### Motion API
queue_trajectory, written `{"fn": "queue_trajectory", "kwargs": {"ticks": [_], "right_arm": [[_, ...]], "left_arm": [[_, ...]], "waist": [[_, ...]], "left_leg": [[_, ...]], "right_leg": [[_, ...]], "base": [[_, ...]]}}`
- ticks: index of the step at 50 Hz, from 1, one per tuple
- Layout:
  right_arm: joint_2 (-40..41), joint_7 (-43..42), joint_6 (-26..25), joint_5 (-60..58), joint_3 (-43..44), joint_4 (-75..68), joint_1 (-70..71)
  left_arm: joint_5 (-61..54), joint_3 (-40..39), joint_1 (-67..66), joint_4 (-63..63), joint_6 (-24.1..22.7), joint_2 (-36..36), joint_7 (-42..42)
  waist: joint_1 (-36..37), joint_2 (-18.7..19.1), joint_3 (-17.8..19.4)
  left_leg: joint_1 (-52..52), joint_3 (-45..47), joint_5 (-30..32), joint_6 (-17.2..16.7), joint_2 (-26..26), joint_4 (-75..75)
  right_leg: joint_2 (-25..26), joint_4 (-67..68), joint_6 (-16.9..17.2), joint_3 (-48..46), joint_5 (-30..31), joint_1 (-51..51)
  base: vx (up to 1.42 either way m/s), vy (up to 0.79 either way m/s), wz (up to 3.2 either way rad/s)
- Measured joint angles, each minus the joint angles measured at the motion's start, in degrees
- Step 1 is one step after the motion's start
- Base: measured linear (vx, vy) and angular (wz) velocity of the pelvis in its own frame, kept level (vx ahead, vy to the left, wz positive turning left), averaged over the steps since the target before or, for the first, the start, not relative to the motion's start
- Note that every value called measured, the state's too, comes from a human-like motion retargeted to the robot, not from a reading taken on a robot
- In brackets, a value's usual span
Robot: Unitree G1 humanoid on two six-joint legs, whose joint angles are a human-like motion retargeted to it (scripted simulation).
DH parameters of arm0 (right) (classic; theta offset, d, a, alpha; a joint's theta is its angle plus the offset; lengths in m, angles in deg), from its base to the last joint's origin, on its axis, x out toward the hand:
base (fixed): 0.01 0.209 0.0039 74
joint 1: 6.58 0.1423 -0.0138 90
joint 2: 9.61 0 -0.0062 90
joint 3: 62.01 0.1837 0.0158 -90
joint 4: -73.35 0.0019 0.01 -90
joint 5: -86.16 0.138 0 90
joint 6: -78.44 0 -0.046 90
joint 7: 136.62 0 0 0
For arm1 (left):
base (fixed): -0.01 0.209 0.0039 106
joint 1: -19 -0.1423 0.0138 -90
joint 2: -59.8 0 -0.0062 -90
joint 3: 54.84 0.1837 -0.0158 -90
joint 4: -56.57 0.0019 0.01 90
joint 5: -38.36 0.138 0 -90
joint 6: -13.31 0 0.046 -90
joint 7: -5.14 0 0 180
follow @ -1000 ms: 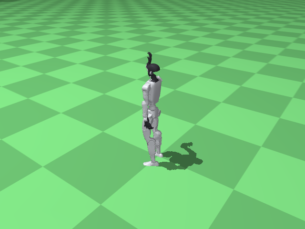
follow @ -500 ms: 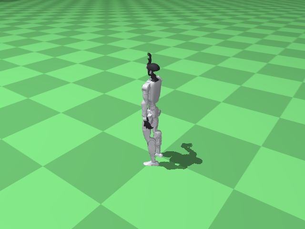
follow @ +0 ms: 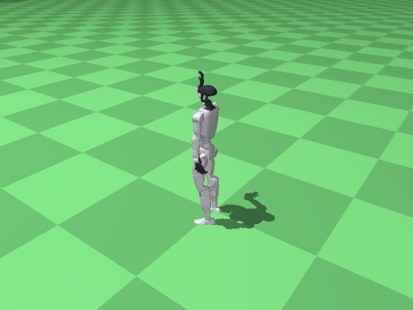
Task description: Upper body actions
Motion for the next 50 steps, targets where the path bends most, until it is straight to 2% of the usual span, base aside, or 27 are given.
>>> {"fn": "queue_trajectory", "kwargs": {"ticks": [3,7,12,17,20,25,31,36,43,48,50], "right_arm": [[4.16,-1.30,-4.84,4.58,3.05,-2.33,0.31],[8.20,-1.66,-8.29,10.00,5.75,-4.62,0.83],[8.93,-1.46,-8.87,12.42,6.27,-5.29,0.68],[6.94,-0.58,-8.97,7.87,3.76,-3.00,0.24],[5.35,-0.41,-6.57,5.30,1.62,-1.03,0.17],[1.16,-1.65,1.02,-0.62,-2.66,3.01,0.39],[-4.40,-1.53,7.80,-9.10,-8.56,8.12,1.86],[-7.19,-1.33,10.71,-13.74,-12.23,10.95,3.11],[-6.33,-2.55,7.57,-14.77,-10.74,10.43,2.42],[-2.12,-2.35,3.73,-10.28,-5.84,6.22,0.65],[0.83,-2.37,0.58,-8.29,-2.45,4.17,-0.55]], "left_arm": [[-0.14,-0.42,-0.37,0.40,0.09,-0.07,-0.07],[-0.56,-0.88,-0.67,0.87,0.26,-0.10,0.03],[-0.41,-0.73,-0.67,0.91,0.39,0.23,0.13],[-0.45,-0.63,-0.37,0.59,0.47,0.50,0.01],[-0.69,-0.64,0.04,0.25,0.48,0.56,-0.03],[-1.27,-0.53,0.71,-0.54,0.22,0.37,-0.15],[-1.22,0.10,0.99,-1.01,-0.10,0.10,-0.12],[-1.17,0.21,0.85,-0.78,-0.14,-0.22,-0.04],[-0.75,0.05,0.36,-0.33,-0.15,-0.60,0.15],[-0.61,-0.29,-0.18,0.14,0.05,-0.45,0.05],[-0.70,-0.48,-0.32,0.38,0.23,-0.18,0.01]], "waist": [[-0.37,0.17,-0.23],[-0.85,0.42,-0.36],[-1.07,0.57,-0.23],[-1.10,0.65,-0.30],[-0.98,0.61,-0.30],[-0.66,0.52,-0.21],[-0.30,0.32,-0.13],[-0.17,0.26,-0.02],[-0.09,0.33,0.06],[0.04,0.13,-0.05],[0.12,-0.15,-0.11]], "left_leg": [[-0.08,-0.01,0.02,-0.02,0.06,-0.06],[-0.15,0.00,-0.01,-0.03,0.13,-0.07],[-0.09,0.08,-0.09,-0.03,0.14,-0.08],[-0.09,0.25,-0.11,-0.06,0.12,-0.16],[-0.12,0.33,-0.09,-0.08,0.11,-0.20],[-0.18,0.34,-0.04,-0.10,0.05,-0.27],[-0.21,0.30,-0.01,-0.12,-0.04,-0.29],[-0.16,0.27,0.00,-0.12,-0.05,-0.30],[-0.28,0.12,0.03,-0.09,-0.05,-0.29],[-0.35,-0.01,0.04,-0.06,-0.17,-0.26],[-0.36,-0.04,0.05,-0.05,-0.23,-0.25]], "right_leg": [[0.07,-0.01,0.00,-0.02,-0.06,-0.05],[0.12,-0.02,0.01,-0.05,-0.09,-0.13],[0.16,-0.03,0.02,0.03,-0.06,-0.17],[0.18,-0.07,0.04,0.21,0.01,-0.30],[0.15,-0.10,0.05,0.21,0.05,-0.36],[0.09,-0.12,0.07,0.17,0.08,-0.41],[-0.01,-0.17,0.07,0.09,0.10,-0.37],[-0.03,-0.17,0.07,0.03,0.08,-0.26],[-0.08,-0.18,0.13,-0.17,0.03,-0.25],[-0.20,-0.19,0.16,-0.27,-0.02,-0.20],[-0.26,-0.20,0.16,-0.30,-0.03,-0.18]], "base": [[0.00,0.00,0.00],[0.00,0.00,0.00],[0.00,0.00,0.00],[0.00,0.00,0.00],[0.00,0.00,0.00],[0.00,0.00,0.00],[0.00,0.00,0.00],[0.00,0.00,0.00],[0.00,0.00,0.00],[0.00,0.00,0.00],[0.00,0.00,0.00]]}}
